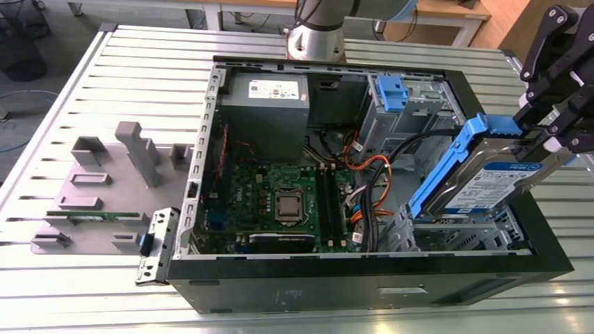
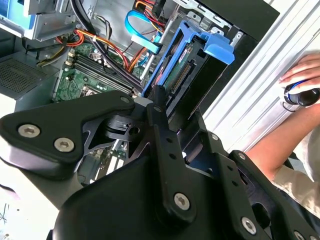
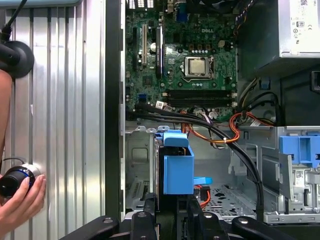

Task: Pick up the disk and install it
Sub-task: 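Insert the disk into the insertion slot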

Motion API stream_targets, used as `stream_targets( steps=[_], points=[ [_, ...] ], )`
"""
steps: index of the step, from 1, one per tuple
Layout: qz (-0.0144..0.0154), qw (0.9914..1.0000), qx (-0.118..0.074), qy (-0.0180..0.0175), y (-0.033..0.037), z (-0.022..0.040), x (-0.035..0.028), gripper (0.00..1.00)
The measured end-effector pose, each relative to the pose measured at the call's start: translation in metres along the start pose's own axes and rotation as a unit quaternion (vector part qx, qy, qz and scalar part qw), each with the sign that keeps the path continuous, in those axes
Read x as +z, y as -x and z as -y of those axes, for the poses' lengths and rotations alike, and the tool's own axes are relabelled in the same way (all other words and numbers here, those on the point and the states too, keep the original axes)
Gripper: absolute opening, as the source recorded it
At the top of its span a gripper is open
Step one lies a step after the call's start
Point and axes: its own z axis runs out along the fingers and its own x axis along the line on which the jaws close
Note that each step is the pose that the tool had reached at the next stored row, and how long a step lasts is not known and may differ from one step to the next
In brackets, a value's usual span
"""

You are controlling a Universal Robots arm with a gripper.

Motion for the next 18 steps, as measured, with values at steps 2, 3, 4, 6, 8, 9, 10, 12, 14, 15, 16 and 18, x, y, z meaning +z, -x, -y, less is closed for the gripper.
stream_targets(
  steps=[2, 3, 4, 6, 8, 9, 10, 12, 14, 15, 16, 18],
  points=[
    [0.0001, 1.00000, 0.000, 0.0000, 0.0006, 0.0000, 0.0002, 0.35],
    [0.0001, 1.00000, 0.000, 0.0000, 0.0009, 0.0000, 0.0003, 0.35],
    [0.0001, 1.00000, 0.000, 0.0000, 0.0012, 0.0000, 0.0003, 0.35],
    [0.0002, 1.00000, 0.000, 0.0000, 0.0014, 0.0004, 0.0007, 0.35],
    [0.0001, 1.00000, 0.000, 0.0000, 0.0016, 0.0011, 0.0013, 0.35],
    [0.0001, 1.00000, 0.000, 0.0000, 0.0015, 0.0013, 0.0017, 0.35],
    [0.0000, 1.00000, 0.000, 0.0000, 0.0015, 0.0014, 0.0024, 0.35],
    [0.0001, 1.00000, 0.000, 0.0000, 0.0014, 0.0016, 0.0051, 0.35],
    [0.0001, 1.00000, 0.000, 0.0000, 0.0013, 0.0018, 0.0084, 0.35],
    [0.0001, 1.00000, 0.000, 0.0000, 0.0013, 0.0019, 0.0100, 0.35],
    [0.0001, 1.00000, 0.000, 0.0000, 0.0013, 0.0019, 0.0117, 0.35],
    [0.0001, 1.00000, 0.000, 0.0000, 0.0012, 0.0020, 0.0150, 0.35]
  ],
)
